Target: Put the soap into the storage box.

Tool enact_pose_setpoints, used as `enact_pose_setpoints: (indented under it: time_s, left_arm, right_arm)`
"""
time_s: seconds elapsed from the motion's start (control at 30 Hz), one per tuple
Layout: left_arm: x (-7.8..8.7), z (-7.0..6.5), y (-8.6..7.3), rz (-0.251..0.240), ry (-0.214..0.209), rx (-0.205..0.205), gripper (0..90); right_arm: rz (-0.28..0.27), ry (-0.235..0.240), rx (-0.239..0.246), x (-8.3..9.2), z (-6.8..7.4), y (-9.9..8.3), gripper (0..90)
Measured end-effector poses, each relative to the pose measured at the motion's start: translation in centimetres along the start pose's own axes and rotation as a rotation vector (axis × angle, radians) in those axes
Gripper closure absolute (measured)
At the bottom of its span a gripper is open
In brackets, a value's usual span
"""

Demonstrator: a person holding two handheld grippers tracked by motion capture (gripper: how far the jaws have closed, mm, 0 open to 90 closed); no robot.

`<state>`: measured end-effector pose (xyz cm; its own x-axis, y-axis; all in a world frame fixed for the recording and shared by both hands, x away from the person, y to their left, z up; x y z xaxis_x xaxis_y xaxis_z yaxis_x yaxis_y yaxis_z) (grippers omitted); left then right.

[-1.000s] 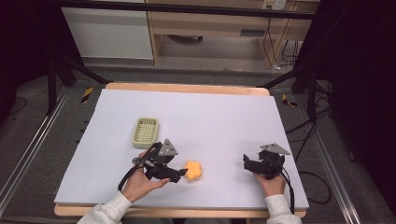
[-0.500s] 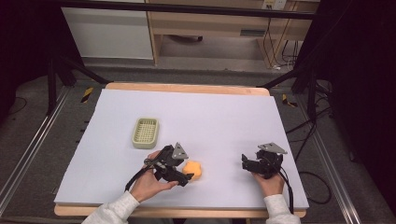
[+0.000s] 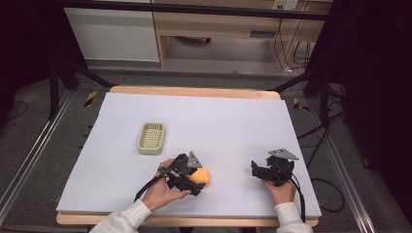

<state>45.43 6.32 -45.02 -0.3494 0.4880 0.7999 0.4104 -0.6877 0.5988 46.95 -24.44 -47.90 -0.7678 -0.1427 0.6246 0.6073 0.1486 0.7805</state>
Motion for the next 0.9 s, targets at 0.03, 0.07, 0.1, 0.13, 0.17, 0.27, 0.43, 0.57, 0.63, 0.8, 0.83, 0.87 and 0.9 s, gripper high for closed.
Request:
enact_pose_setpoints:
  time_s: [0.03,0.07,0.1,0.13,0.17,0.27,0.43,0.57,0.63,0.8,0.83,0.87,0.9]
  left_arm:
    - [-0.2,0.0,0.0,0.012,0.003,-0.005,20.3]
    - [-0.2,0.0,0.0,0.012,0.003,-0.005,20.1]
    - [-0.4,0.0,0.0,0.012,0.007,-0.004,20.1]
    - [-0.4,0.0,0.0,0.012,0.007,-0.004,20.1]
    - [-0.6,0.0,0.1,0.013,0.004,-0.001,20.1]
    - [-0.8,0.0,0.1,0.014,0.002,0.006,19.8]
    - [-1.3,0.1,0.1,0.033,0.006,-0.002,20.1]
    - [-1.7,0.0,0.2,0.042,0.005,-0.001,20.8]
    - [-2.0,0.0,0.2,0.053,0.006,-0.003,20.9]
    - [-2.2,-0.1,0.3,0.055,0.01,-0.002,22.8]
    - [-2.2,-0.2,0.3,0.056,0.007,0.002,23.4]
    - [-2.2,-0.2,0.3,0.056,0.007,0.002,24.0]
    - [-2.2,-0.2,0.3,0.056,0.011,0.002,24.0]
  right_arm:
    - [-0.001,0.002,0.002,0.0,0.0,0.0,6.7]
    - [-0.001,0.002,0.002,0.0,0.0,0.0,6.7]
    - [0.001,0.002,-0.002,0.0,0.0,0.0,6.7]
    - [0.001,0.002,-0.002,0.0,0.0,0.0,6.7]
    - [0.003,0.003,-0.004,0.0,0.0,0.0,6.7]
    - [0.0,0.004,-0.008,0.1,-0.1,0.0,6.6]
    - [0.006,0.004,-0.002,0.0,-0.1,0.0,6.7]
    - [0.005,0.002,-0.005,0.0,-0.1,0.0,6.6]
    - [0.006,0.004,-0.002,0.0,-0.2,0.0,6.6]
    - [0.007,0.002,-0.001,-0.1,-0.2,0.0,6.6]
    - [0.007,0.001,-0.001,-0.1,-0.2,0.0,6.6]
    - [0.007,0.001,-0.001,-0.1,-0.2,0.0,6.6]
    - [0.01,0.0,-0.006,0.0,-0.1,0.0,6.6]
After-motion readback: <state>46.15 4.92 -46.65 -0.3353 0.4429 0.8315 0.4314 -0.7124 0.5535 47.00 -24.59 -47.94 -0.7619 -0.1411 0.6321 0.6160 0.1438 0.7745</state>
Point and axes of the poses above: each handheld gripper's, and its own axes: x roughly backward along the jaws, y roughly out of its top, z roughly to its left, the point moved 1 cm from there along -x, roughly forward along the jaws
